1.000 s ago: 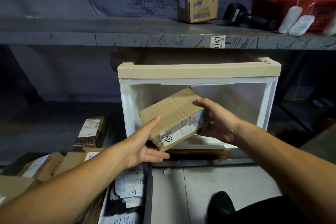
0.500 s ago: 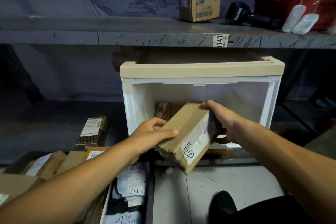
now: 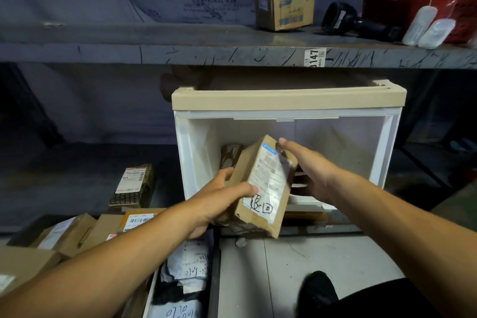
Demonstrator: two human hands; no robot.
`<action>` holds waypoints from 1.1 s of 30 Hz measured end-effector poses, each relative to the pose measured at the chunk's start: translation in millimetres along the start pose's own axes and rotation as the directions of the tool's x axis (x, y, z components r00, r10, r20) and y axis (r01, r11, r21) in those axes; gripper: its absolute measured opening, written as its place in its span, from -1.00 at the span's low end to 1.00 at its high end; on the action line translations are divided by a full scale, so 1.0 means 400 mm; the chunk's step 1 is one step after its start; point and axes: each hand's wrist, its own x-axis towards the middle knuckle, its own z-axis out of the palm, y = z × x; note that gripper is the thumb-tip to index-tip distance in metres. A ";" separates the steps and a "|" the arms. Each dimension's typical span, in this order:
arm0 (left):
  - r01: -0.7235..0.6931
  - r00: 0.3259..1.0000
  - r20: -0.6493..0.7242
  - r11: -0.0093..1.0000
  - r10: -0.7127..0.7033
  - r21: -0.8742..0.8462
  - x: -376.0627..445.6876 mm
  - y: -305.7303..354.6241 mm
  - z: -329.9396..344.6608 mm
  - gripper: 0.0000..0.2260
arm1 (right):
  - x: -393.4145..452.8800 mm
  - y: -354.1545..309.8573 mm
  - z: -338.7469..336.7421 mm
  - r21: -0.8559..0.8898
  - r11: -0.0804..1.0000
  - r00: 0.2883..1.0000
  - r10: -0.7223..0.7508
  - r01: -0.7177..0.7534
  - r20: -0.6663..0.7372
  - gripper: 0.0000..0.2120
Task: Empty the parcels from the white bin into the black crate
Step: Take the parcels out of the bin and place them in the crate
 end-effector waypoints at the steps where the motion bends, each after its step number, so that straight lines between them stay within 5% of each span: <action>1: -0.004 1.000 0.007 1.000 0.004 -0.028 0.002 -0.003 -0.001 -0.11 | 0.002 0.002 0.000 0.013 1.000 0.999 -0.006 0.005 0.033 -0.61; 5: 0.024 0.999 0.040 0.983 -0.017 -0.181 0.002 -0.013 0.003 -0.22 | -0.004 0.009 -0.001 0.057 0.998 0.987 0.030 -0.040 0.156 -0.67; 11: 0.110 0.988 0.131 0.976 -0.086 -0.190 -0.019 -0.016 0.005 -0.64 | -0.023 0.019 0.001 0.083 0.994 0.976 0.049 -0.068 0.212 -0.82; 33: 0.074 0.974 -0.209 0.992 -0.094 -0.099 -0.127 -0.039 -0.071 -0.78 | -0.062 0.039 0.129 -0.163 0.978 0.922 0.179 -0.129 0.344 -0.67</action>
